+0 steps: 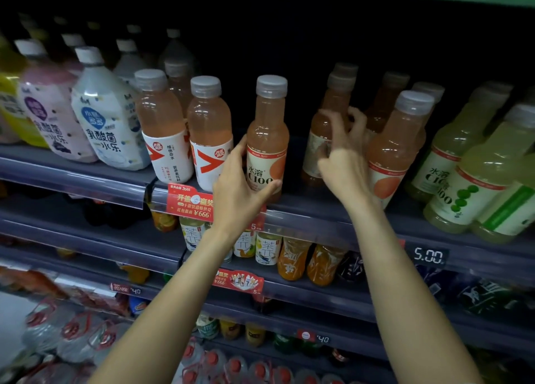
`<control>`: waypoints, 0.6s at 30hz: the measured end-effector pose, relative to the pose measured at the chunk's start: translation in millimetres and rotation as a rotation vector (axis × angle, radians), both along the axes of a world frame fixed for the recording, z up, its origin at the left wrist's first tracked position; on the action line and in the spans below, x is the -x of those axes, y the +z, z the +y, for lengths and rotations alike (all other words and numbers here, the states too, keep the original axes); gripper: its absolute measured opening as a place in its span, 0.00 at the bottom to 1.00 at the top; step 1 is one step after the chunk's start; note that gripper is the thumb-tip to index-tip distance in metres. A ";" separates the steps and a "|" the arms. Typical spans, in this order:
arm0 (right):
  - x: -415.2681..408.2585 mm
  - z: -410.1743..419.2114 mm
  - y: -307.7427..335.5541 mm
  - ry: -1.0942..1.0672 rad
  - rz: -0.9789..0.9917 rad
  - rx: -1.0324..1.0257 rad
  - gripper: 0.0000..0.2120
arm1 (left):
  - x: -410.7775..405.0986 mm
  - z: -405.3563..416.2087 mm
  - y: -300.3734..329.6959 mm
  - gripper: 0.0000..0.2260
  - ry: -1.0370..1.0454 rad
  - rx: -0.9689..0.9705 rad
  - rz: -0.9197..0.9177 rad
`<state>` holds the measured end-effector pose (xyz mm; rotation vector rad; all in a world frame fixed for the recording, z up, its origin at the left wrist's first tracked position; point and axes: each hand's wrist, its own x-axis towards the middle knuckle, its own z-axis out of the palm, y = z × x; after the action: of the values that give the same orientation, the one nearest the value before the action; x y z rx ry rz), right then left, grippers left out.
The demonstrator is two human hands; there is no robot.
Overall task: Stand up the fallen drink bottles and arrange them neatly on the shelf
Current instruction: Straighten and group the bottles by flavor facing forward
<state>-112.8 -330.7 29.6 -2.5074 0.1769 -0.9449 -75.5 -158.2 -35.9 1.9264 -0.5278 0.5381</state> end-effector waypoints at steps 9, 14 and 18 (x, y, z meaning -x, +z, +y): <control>-13.7 0.7 13.4 0.222 -0.027 -0.278 0.19 | -1.6 -0.2 -1.6 0.41 0.004 -0.004 -0.003; -30.8 -2.6 22.8 0.157 0.081 -0.444 0.34 | -1.5 0.1 -1.0 0.40 0.013 -0.019 -0.012; -38.2 -3.1 32.4 0.130 0.195 -0.387 0.29 | -1.2 0.4 -0.7 0.40 0.013 -0.023 -0.002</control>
<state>-74.5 -333.8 61.9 -2.2158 0.2301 -0.5523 -74.4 -157.8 -36.6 1.9524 -0.5250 0.5448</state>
